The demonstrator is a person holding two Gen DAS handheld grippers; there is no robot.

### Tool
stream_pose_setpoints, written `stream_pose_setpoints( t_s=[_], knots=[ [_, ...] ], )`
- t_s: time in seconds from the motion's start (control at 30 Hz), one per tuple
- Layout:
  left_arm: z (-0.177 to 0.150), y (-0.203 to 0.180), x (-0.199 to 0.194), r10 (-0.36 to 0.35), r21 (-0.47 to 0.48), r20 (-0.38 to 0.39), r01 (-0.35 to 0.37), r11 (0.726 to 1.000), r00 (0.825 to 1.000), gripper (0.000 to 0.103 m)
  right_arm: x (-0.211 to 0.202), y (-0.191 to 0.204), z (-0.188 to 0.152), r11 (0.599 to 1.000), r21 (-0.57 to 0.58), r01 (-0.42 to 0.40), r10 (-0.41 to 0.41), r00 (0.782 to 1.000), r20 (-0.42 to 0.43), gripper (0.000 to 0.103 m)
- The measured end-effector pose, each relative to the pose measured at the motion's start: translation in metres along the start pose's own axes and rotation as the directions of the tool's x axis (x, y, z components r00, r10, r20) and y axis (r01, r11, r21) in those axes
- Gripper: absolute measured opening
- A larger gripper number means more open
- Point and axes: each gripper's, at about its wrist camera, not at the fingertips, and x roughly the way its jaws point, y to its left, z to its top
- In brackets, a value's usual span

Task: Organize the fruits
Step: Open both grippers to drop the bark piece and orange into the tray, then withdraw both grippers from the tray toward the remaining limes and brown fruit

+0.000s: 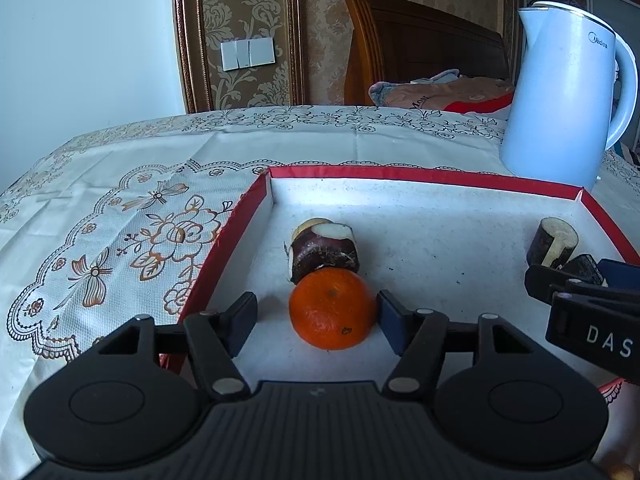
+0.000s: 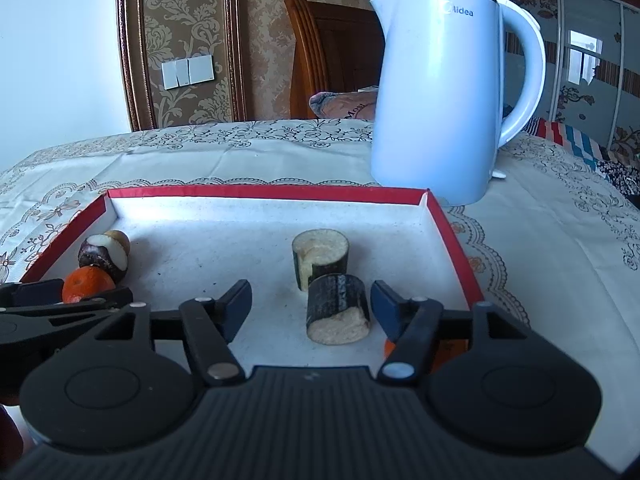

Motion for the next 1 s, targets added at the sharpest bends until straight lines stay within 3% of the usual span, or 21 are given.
stream_pose_setpoints(
  t_s=[0.33, 0.53, 0.7, 0.8, 0.9, 1.0],
  knots=[
    [-0.007, -0.004, -0.013, 0.006, 0.043, 0.027, -0.007, 0.999, 1.000, 0.065, -0.012, -0.004, -0.005, 1.000, 0.020, 0.004, -0.005, 0.999, 0.042, 0.073],
    [-0.015, 0.013, -0.029, -0.031, -0.007, 0.025, 0.031, 0.999, 0.999, 0.065, -0.036, -0.011, -0.017, 0.999, 0.021, 0.024, -0.026, 0.995, 0.097, 0.076],
    [-0.025, 0.024, -0.052, -0.026, -0.030, 0.070, 0.028, 0.999, 0.997, 0.065, -0.069, -0.020, -0.034, 1.000, 0.021, -0.004, 0.001, 0.989, 0.148, 0.078],
    [-0.035, 0.021, -0.067, -0.018, 0.000, 0.106, 0.018, 1.000, 0.994, 0.066, -0.087, -0.031, -0.043, 0.997, 0.057, -0.058, 0.050, 0.988, 0.145, 0.079],
    [-0.043, 0.017, -0.078, -0.010, 0.030, 0.137, 0.006, 1.000, 0.990, 0.066, -0.101, -0.040, -0.053, 0.998, 0.058, -0.040, 0.031, 0.988, 0.149, 0.080],
    [-0.048, 0.022, -0.087, -0.050, 0.019, 0.142, 0.048, 0.999, 0.989, 0.069, -0.108, -0.050, -0.063, 0.998, 0.063, -0.016, 0.010, 0.996, 0.091, 0.080]
  ],
)
